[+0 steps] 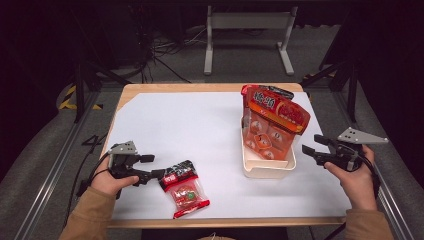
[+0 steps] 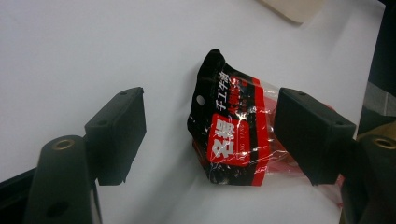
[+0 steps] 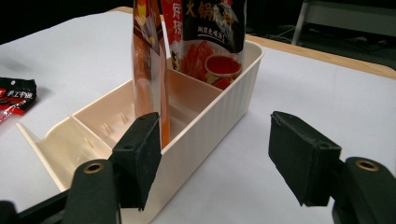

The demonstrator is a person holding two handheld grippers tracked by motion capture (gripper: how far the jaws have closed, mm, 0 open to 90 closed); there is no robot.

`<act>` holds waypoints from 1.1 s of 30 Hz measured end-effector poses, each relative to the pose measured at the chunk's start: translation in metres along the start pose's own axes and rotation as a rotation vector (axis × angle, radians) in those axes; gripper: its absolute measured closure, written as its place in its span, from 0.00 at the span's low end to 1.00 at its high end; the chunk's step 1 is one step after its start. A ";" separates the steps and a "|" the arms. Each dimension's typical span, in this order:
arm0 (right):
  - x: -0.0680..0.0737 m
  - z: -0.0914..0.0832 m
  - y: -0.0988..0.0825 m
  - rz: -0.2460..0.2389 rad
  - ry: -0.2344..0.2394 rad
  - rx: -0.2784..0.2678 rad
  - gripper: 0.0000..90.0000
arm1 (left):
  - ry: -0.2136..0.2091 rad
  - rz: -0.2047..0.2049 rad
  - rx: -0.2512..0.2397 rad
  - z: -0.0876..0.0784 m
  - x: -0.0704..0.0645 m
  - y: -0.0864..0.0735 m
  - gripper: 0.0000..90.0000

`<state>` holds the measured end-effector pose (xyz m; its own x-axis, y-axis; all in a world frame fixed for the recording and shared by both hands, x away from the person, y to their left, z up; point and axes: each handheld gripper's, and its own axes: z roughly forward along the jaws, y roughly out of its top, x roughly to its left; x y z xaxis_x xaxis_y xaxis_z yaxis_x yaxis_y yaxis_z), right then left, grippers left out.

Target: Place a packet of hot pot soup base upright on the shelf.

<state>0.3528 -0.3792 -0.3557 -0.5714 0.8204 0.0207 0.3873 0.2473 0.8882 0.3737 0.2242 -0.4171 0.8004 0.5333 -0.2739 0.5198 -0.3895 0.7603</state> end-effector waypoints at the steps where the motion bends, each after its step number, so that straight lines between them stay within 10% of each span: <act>1: 0.000 0.001 0.000 0.002 0.002 0.001 0.38 | -0.002 -0.002 0.010 0.002 0.000 -0.001 0.30; 33: 0.006 0.014 -0.003 -0.008 0.035 0.042 0.39 | -0.091 -0.033 0.117 0.037 0.008 -0.015 0.56</act>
<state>0.3585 -0.3675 -0.3646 -0.5993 0.7999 0.0309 0.4127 0.2757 0.8681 0.3830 0.2063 -0.4525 0.8032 0.4792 -0.3539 0.5733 -0.4604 0.6778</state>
